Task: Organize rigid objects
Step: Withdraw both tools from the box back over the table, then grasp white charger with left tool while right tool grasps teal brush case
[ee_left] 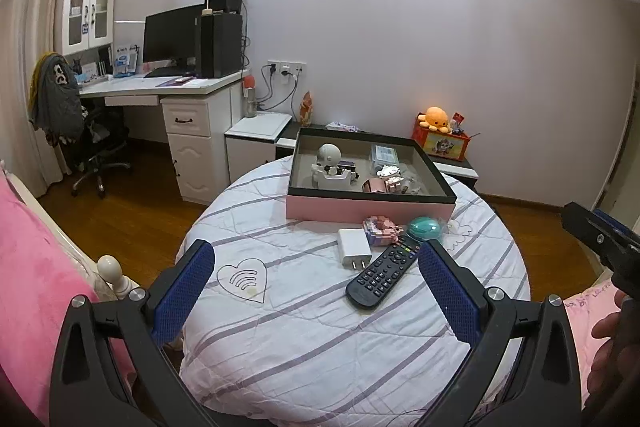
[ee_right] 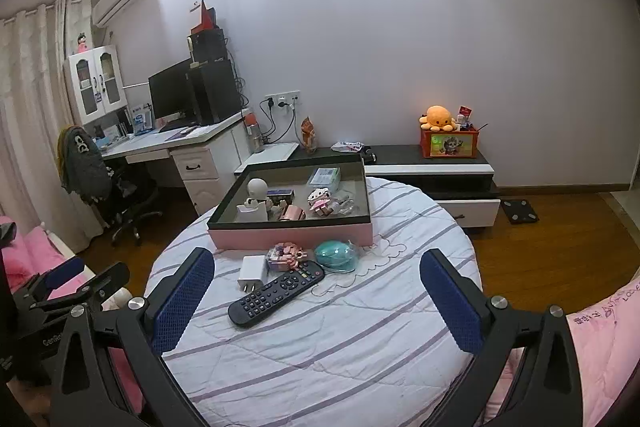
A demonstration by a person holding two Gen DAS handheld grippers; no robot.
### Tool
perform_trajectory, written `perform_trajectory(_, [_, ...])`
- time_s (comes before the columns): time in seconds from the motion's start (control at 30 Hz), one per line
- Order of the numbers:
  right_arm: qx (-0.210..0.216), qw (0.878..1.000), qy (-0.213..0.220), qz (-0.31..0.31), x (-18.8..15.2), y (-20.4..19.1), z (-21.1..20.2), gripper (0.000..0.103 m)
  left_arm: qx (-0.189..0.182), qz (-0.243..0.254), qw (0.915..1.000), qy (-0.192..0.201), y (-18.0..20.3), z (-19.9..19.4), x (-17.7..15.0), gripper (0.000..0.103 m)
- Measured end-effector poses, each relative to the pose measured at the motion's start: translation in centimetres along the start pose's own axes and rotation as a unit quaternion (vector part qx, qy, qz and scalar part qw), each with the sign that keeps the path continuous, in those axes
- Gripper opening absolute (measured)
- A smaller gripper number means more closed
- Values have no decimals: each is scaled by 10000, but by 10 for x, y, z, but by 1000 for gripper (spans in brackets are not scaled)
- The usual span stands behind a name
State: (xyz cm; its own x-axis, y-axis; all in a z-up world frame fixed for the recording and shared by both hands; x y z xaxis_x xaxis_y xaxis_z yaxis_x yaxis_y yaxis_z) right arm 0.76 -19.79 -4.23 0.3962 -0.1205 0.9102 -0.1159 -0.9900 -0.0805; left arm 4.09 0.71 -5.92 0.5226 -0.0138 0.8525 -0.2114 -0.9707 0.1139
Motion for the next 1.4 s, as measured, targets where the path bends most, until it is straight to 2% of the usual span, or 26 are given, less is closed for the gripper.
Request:
perform_trajectory(0.3, [29, 10000, -73, -8, -3, 2, 4, 103, -28, 11, 10000, -16, 1, 1, 0, 103])
perform_trajectory(0.57, [-28, 9997, -237, -23, -5, 5, 20, 103, -83, 27, 9996, -284, 4, 23, -3, 103])
perform_trajectory(0.7, [-71, 9988, -480, -25, -9, 10, 48, 103, -181, 65, 9985, -507, 10, 48, -6, 103])
perform_trajectory(0.87, [-127, 9958, -903, 0, -16, 19, 98, 103, -303, 54, 9951, -936, 20, 100, -14, 103])
perform_trajectory(1.17, [-212, 9870, -1585, 157, -40, 39, 185, 103, -199, 168, 9866, -1609, 27, 187, -37, 102])
perform_trajectory(1.3, [-184, 9838, -1778, 118, -46, 40, 211, 103, -95, 245, 9829, -1822, 27, 213, -45, 98])
perform_trajectory(1.4, [-133, 9809, -1941, 86, -51, 37, 229, 103, -104, 324, 9780, -2059, 28, 229, -55, 88])
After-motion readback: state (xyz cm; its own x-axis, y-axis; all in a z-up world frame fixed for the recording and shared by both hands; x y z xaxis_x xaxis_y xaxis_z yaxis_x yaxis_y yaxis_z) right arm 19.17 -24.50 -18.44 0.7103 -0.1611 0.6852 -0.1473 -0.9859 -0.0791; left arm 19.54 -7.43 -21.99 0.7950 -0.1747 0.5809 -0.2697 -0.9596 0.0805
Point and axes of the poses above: each gripper's, at about its wrist camera, not at the fingertips, and z roughly the way its jaws point, y to its right, x to its top, the point moved 7 cm from there along z, roughly the way its jaws point, and after that the axes turned 2 degrees about -x, right-handed, at the moved point
